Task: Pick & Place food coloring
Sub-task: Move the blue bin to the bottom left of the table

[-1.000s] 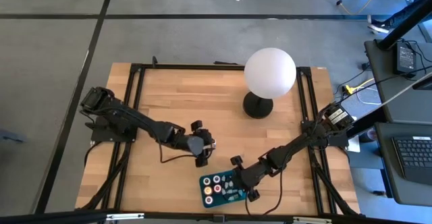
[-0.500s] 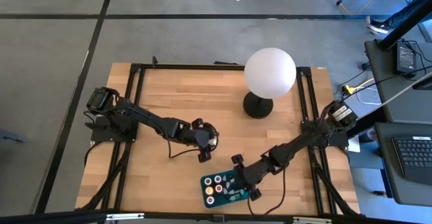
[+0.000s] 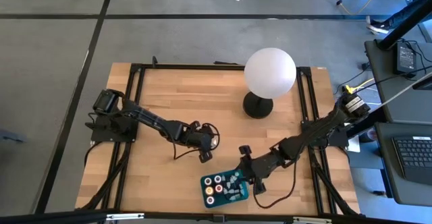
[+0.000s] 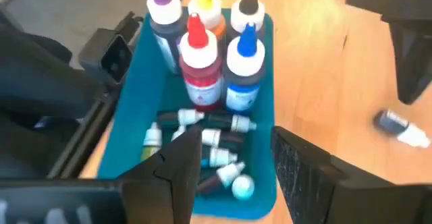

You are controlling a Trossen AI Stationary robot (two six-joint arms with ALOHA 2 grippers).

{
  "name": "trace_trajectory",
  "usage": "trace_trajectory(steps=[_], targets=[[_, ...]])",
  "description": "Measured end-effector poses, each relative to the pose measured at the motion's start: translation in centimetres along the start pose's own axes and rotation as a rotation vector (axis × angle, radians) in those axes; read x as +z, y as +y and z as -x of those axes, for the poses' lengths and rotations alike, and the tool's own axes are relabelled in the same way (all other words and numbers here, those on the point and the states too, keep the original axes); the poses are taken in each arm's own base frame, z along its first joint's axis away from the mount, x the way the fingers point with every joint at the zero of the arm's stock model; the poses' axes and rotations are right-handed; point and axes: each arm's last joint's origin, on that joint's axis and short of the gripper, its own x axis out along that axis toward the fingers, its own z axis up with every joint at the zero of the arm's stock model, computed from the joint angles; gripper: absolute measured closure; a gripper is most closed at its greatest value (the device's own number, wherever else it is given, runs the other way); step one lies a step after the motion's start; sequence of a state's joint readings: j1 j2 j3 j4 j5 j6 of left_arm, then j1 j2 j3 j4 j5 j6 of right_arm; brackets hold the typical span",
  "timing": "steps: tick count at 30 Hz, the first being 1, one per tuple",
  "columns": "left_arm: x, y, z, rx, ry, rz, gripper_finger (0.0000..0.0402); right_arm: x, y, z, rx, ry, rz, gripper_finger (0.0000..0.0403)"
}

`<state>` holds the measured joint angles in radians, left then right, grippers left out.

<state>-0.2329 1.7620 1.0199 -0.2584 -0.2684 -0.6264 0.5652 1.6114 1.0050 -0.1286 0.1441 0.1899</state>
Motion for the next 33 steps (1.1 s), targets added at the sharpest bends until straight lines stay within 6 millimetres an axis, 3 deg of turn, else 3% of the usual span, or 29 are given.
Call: trace_trajectory(steps=[7,11,18,26,33], targets=[[-0.8,-0.2,-1.3,0.025,0.027,0.026,0.0219,-2.2,-0.5,1.9,-0.026,0.274,-0.215,0.0224],[-1.0,-0.3,-2.0,0.017,0.034,0.028,0.0219,-2.9,-0.7,2.1,-0.060,0.350,-0.249,0.0224],[-1.3,-0.2,-2.4,0.028,0.056,0.048,0.0219,-2.3,-0.7,1.9,-0.060,0.275,-0.212,0.0224],[-1.3,-0.2,-2.4,0.028,0.056,0.048,0.0219,-0.4,-0.5,1.6,-0.068,0.065,-0.088,0.0224],[-1.4,-0.2,-2.4,0.030,0.059,0.046,0.0219,-0.1,-0.5,1.0,-0.060,0.029,-0.006,0.0223]])
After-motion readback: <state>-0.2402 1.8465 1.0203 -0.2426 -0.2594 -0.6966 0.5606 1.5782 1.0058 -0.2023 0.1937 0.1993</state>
